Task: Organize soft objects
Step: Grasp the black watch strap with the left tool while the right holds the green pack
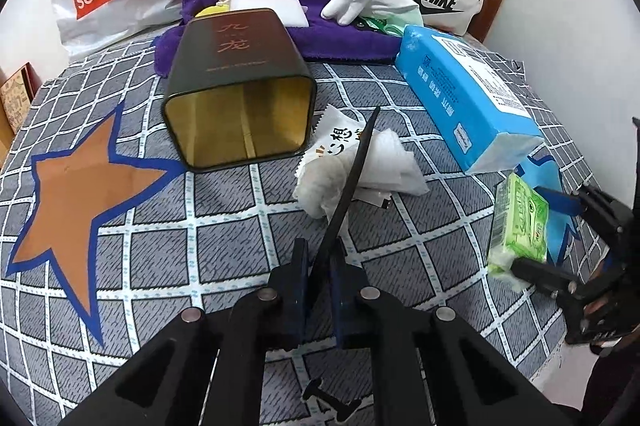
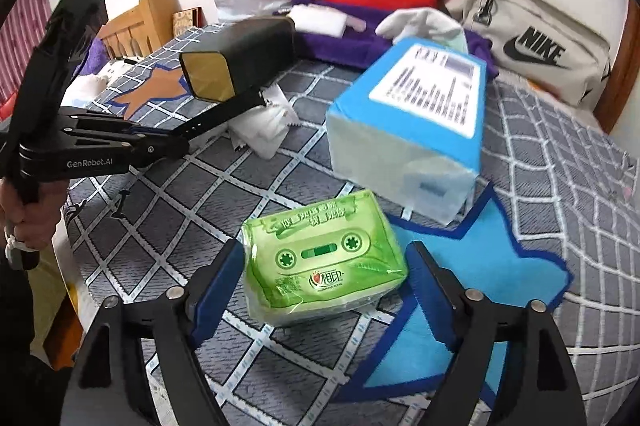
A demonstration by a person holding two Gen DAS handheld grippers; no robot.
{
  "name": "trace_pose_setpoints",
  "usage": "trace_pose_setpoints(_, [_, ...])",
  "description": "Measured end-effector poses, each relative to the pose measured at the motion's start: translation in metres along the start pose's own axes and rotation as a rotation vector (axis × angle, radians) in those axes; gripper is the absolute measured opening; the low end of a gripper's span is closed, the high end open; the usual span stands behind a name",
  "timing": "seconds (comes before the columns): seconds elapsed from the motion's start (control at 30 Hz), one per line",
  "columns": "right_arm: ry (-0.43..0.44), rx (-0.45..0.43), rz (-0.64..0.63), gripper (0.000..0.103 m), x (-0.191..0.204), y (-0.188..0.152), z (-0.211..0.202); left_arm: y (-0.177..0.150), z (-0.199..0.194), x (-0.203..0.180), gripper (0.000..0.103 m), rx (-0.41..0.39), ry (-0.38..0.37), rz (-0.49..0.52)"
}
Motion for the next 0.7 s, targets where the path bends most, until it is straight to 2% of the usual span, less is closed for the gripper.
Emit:
trace_pose_setpoints(0.2, [0.013, -0.025, 0.039, 0.085, -0.003, -0.001, 0.008, 0.007, 0.008, -0.001, 0.010, -0.001, 0.005, -0.009])
trace_pose_setpoints(0.33, [0.014, -0.034, 0.055, 0.078, -0.006, -0.001, 0.006, 0.009, 0.010, 0.000, 0.010, -0.018, -0.015, -0.033])
trace_pose_setpoints(0.4, [0.012, -0.035, 0.065, 0.077, -0.008, -0.001, 0.004, 0.009, 0.009, 0.001, 0.007, -0.020, -0.018, -0.043])
trace_pose_setpoints(0.7, [0.006, -0.044, 0.090, 0.077, -0.017, 0.000, -0.014, 0.012, -0.018, -0.004, 0.005, -0.062, -0.030, -0.051])
Point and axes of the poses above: each gripper's, at about its wrist camera, not at the fingertips, and z roughly the way its jaws point, x to its left, y to its top, the point moved 3 cm from there along z, roughly the way its jaws point, and after that the axes turned 9 degrees about -x, right-handed, at the moved point
